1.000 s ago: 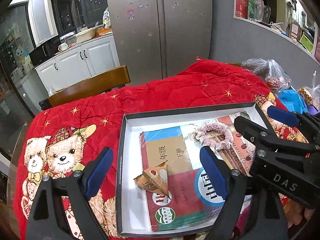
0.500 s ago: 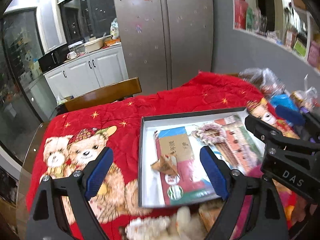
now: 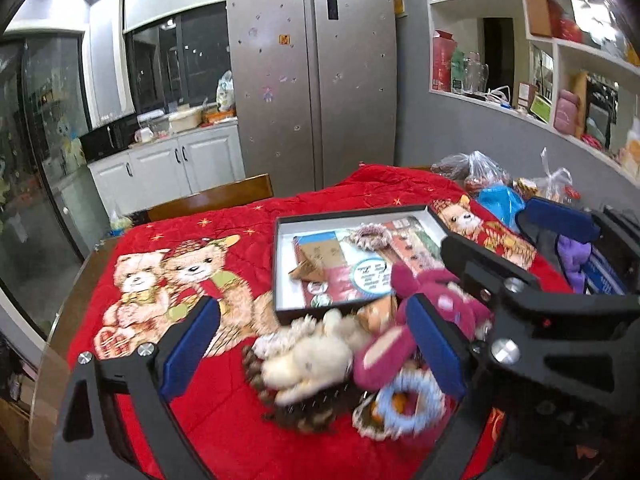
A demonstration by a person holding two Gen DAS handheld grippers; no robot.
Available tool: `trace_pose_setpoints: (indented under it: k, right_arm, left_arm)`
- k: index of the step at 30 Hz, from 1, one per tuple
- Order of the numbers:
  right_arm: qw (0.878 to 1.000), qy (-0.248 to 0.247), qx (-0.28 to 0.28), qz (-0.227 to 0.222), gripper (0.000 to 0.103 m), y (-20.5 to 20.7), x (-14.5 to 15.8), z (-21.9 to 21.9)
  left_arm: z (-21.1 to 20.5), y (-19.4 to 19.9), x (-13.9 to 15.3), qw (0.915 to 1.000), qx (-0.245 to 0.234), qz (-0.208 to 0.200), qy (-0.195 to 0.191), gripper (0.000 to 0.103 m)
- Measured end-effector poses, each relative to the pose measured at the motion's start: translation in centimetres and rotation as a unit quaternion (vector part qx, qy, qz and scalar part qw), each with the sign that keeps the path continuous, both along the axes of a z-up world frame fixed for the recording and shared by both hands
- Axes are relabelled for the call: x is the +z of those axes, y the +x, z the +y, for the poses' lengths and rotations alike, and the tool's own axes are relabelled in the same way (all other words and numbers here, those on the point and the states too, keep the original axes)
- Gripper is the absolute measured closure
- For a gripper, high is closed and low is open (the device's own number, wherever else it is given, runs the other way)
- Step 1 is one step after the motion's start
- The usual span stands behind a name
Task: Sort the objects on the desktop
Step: 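Withdraw both open tools from the box back toward the pile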
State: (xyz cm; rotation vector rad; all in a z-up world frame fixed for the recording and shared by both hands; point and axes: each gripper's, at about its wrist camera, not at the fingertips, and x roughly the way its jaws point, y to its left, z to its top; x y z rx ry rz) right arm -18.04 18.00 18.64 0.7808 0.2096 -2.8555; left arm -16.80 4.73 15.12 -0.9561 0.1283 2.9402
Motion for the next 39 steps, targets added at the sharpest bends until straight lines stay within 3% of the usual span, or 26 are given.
trace_pose_setpoints:
  k: [6, 15, 19, 26, 39]
  right_arm:
    - [1.000, -0.025, 0.008, -0.005, 0.018, 5.8, -1.7, 0.3]
    - [0.998, -0.032, -0.048, -0.035, 0.018, 10.7, -6.3, 3.5]
    - [0.996, -0.032, -0.062, -0.047, 0.018, 11.5, -7.6, 4.6]
    - [0.997, -0.013, -0.069, -0.043, 0.018, 12.3, -8.3, 4.8]
    - [0.997, -0.029, -0.058, -0.049, 0.018, 12.8, -8.9, 5.4]
  left_arm:
    - [-0.7, 6.2, -2.3, 0.9996, 0.022, 0.017, 0.004, 0.007]
    - [-2.2, 10.5, -7.1, 0.9976, 0.008, -0.022, 0.065, 0.007]
    - [-1.7, 10.9, -8.2, 0.9953, -0.010, -0.038, 0.088, 0.007]
    - [-0.4, 11.0, -8.9, 0.9970, -0.015, -0.044, 0.062, 0.007]
    - [-1.7, 9.7, -10.4, 0.9943, 0.001, -0.064, 0.085, 0.007]
